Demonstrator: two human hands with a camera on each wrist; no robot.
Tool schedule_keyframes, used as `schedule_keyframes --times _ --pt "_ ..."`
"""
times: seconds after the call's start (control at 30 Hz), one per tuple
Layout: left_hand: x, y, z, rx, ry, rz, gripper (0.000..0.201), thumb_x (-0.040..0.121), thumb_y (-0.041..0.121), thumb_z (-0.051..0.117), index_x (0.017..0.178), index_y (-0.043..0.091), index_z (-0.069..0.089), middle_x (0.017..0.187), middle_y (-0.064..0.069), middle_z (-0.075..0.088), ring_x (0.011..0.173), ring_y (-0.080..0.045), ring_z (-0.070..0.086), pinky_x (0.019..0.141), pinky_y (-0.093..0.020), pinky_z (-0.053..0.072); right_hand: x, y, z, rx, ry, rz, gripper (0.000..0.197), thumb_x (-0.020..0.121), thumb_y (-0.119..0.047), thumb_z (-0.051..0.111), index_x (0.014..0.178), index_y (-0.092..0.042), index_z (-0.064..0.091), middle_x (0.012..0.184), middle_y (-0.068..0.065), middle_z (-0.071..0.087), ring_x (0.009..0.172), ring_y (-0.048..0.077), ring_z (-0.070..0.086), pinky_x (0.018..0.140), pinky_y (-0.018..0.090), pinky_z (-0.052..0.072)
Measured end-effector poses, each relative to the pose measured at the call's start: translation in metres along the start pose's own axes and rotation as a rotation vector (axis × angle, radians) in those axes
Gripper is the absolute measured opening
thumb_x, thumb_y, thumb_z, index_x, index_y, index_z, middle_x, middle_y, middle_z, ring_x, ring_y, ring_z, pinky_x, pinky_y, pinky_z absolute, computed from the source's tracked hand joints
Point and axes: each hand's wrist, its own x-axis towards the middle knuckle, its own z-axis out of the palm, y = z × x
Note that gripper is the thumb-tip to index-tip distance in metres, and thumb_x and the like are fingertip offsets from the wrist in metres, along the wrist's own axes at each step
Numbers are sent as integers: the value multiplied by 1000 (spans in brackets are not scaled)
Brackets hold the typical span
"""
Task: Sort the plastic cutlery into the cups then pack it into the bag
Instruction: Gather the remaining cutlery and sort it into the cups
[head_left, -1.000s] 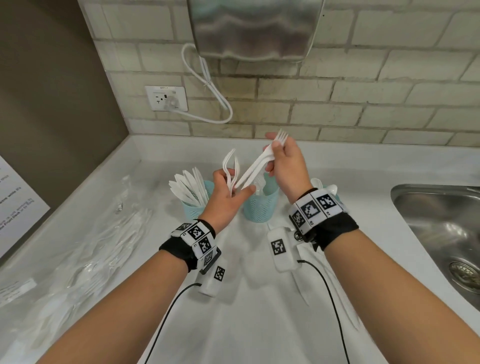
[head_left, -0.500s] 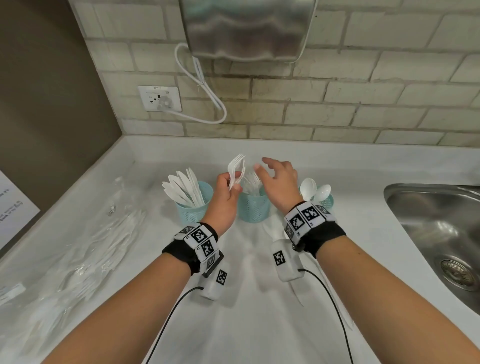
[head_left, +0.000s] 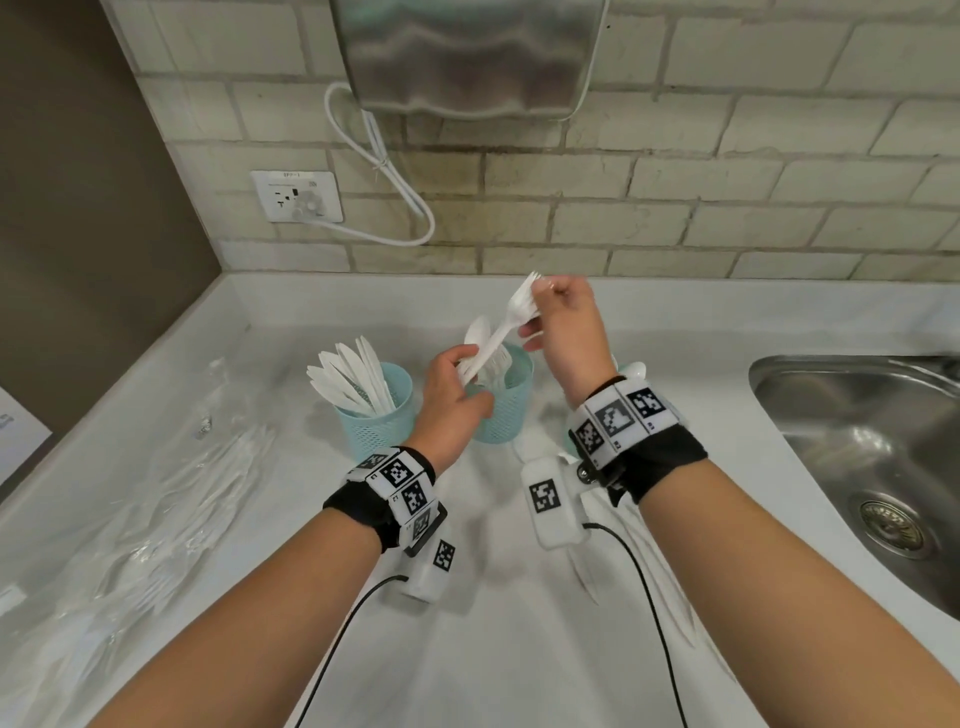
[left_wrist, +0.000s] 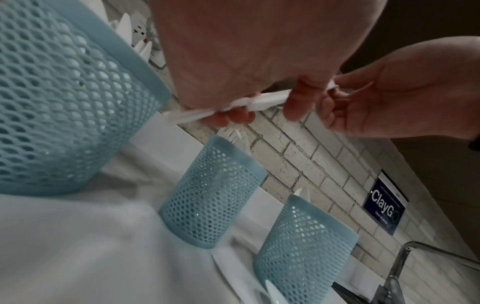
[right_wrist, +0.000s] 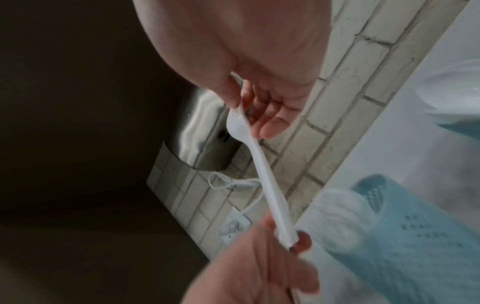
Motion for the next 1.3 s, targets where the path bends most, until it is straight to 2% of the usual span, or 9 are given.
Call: schedule_keyframes --times 0.1,0.23,0.33,0.5,0.6,0.7,0.97,1.13,1.3 --pt "0 1 -5 -48 86 26 33 91 12 47 124 16 46 123 -11 50 108 -17 48 100 -27 39 8 -13 -9 -29 98 -125 7 100 -21 39 98 -14 41 80 -3 52 64 15 52 58 28 47" --pt "-2 0 -5 -46 98 80 29 101 5 32 119 19 50 100 -1 57 77 -1 47 70 -5 37 13 5 -8 -238 89 -190 7 98 -21 42 94 -16 42 78 -10 49 79 22 55 79 47 52" --pt "-5 0 -1 -46 71 120 23 102 8 34 117 22 46 95 4 59 72 -2 49 70 -7 39 8 24 -9 -320 2 -116 11 97 -23 45 100 -13 50 81 -9 53 85 27 59 86 45 50" --pt "-13 4 7 -145 20 107 24 97 2 47 98 25 39 97 -1 65 71 -11 60 72 -20 49 -9 29 -19 -442 -97 -122 37 95 -46 45 110 -17 63 99 -9 56 98 7 44 99 28 31" --pt "-16 10 17 -173 -33 94 23 94 -1 51 94 18 38 94 -7 66 68 -12 67 70 -22 53 -21 31 -22 -243 -211 -64 24 92 -37 55 96 -15 63 84 -6 61 71 -1 57 72 16 44" --pt "-21 19 29 -164 -89 97 20 94 -1 53 99 8 36 86 -1 68 65 -8 70 66 -17 52 -27 33 -29 -190 -192 -3 22 98 -17 45 112 -5 58 87 6 58 65 9 56 50 14 45" --pt "-26 4 45 291 -247 -89 21 91 29 61 109 21 52 98 6 60 88 -11 57 73 -20 43 -2 23 -88 -329 120 -208 27 101 -20 31 112 -7 53 102 6 51 90 19 49 76 25 39" --pt "-31 -10 51 651 -436 -93 15 93 24 56 106 25 62 109 -3 54 93 -15 55 86 -27 45 4 38 -110 -477 199 -227 30 101 -11 28 116 -3 53 116 16 50 95 14 44 71 3 30" --pt "-39 -15 72 934 -504 56 25 95 25 51 118 27 59 119 -2 46 112 -19 49 94 -37 46 -7 59 -121 -473 107 -11 29 96 -16 47 123 -9 53 119 12 50 100 21 53 92 24 40"
